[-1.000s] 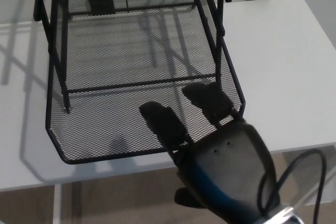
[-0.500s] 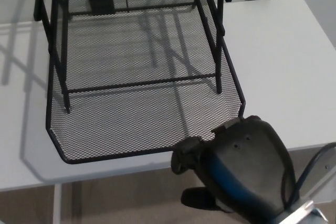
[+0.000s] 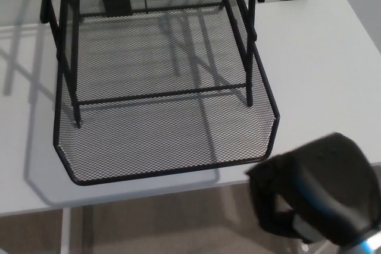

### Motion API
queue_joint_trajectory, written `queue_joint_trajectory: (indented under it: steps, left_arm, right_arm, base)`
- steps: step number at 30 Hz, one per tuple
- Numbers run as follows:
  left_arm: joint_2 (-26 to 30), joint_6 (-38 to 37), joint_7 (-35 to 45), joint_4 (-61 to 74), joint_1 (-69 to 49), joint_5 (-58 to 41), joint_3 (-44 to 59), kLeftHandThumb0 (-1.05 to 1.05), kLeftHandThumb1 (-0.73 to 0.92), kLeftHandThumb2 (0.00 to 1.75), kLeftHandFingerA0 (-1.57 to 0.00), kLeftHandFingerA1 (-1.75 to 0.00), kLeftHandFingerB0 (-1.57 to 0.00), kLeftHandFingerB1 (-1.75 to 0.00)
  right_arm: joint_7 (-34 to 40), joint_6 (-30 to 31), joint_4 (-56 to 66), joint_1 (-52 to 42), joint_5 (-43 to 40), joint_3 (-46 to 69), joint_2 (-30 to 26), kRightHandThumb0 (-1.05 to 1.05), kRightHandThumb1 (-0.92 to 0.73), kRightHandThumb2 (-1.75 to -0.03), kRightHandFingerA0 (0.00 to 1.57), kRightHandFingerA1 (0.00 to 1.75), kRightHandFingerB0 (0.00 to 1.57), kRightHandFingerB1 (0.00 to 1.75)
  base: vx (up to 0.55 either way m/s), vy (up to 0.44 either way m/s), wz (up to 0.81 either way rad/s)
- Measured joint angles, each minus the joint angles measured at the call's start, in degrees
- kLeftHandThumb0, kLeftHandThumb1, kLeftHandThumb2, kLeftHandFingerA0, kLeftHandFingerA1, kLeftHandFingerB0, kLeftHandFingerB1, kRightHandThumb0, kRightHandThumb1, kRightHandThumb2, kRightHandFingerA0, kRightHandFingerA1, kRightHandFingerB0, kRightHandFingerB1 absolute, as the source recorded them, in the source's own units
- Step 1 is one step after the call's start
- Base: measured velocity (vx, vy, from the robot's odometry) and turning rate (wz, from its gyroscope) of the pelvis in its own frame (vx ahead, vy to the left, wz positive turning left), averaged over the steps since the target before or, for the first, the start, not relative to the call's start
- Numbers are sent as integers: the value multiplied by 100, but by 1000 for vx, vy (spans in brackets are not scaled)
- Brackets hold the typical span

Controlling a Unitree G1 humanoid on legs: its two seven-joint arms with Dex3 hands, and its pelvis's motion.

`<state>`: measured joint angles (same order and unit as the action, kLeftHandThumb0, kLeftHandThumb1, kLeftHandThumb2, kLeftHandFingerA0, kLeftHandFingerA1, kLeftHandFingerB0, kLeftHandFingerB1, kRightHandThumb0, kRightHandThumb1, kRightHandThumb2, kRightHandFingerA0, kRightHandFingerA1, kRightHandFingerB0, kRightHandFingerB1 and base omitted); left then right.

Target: The robot walks towards a file tray kept in the middle of a desk and uses its right hand to grab a tray and pulls it out towards itself

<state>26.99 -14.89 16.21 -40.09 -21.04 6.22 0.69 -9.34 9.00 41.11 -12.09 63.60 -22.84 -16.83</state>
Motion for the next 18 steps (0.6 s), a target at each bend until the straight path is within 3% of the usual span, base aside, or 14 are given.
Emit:
queue_joint_trajectory:
  steps: [1,2,4,5,6,7,9,10,11,12,13,15,17,18]
  left_arm:
    - [-2,0,0,0,7,-1,0,-30,46,63,-52,-50,-43,-45]
    - [-3,0,0,0,10,0,0,-31,46,64,-52,-49,-42,-45]
    - [-6,0,0,0,19,0,0,-28,47,62,-51,-48,-42,-43]
    - [-6,0,0,0,25,0,0,-27,47,62,-51,-47,-42,-43]
    - [-8,0,0,0,29,0,0,-26,48,62,-52,-48,-42,-43]
    - [-10,0,0,0,33,0,0,-26,48,62,-53,-48,-42,-43]
    - [-12,0,0,-2,43,0,0,-27,48,62,-52,-48,-42,-44]
    - [-13,0,0,-2,47,0,0,-27,49,62,-50,-47,-42,-43]
    - [-14,1,0,-3,56,0,0,-27,49,62,-50,-47,-42,-43]
    - [-14,0,0,-3,61,-1,0,-28,48,62,-51,-48,-42,-44]
    - [-15,0,0,-3,67,0,1,-28,48,62,-52,-48,-43,-44]
    - [-17,0,0,-7,92,-1,1,-28,47,62,-52,-48,-43,-44]
    - [-18,0,0,-17,122,-1,1,-30,47,63,-52,-49,-43,-44]
    - [-18,0,0,-20,130,0,1,-31,46,63,-53,-49,-43,-44]
  right_arm:
    - [-39,-26,-15,-122,-123,173,-38,-25,-5,-85,157,139,112,99]
    - [-69,-39,-28,-205,-212,298,-71,-42,-5,-81,157,131,114,87]
    - [-135,-48,-76,-349,-378,532,-150,-53,-10,-98,157,132,112,98]
    - [-180,-47,-124,-435,-490,686,-198,-35,-15,-101,149,134,139,122]
    - [-227,-46,-182,-509,-593,840,-256,-38,-2,-122,157,132,129,109]
    - [-262,-42,-232,-554,-667,950,-305,-36,-13,-102,157,138,138,123]
    - [-384,-21,-377,-661,-884,1307,-454,-31,-10,-93,157,140,135,120]
    - [-426,-11,-429,-695,-955,1432,-506,-30,-29,-70,117,115,102,100]
    - [-511,2,-533,-771,-1098,1693,-607,-30,-29,-70,117,115,102,100]
    - [-571,6,-611,-829,-1191,1877,-661,-28,-41,-52,92,77,74,69]
    - [-625,6,-682,-878,-1270,2032,-707,-12,-21,-79,32,61,29,58]
    - [-750,-10,-853,-1067,-1467,2477,-815,-24,-5,-69,8,54,0,46]
    - [-852,-39,-1043,-1317,-1643,2921,-876,-24,-10,-71,9,55,0,48]
    - [-889,-50,-1126,-1421,-1707,3090,-896,-50,-33,-58,6,42,12,37]
  base:
    - [0,0,0]
    - [0,0,0]
    - [0,0,0]
    - [0,0,0]
    - [0,0,0]
    - [0,0,0]
    - [0,0,0]
    - [0,0,0]
    - [0,0,0]
    - [0,0,0]
    - [0,0,0]
    - [0,0,0]
    - [0,0,0]
    - [0,0,0]
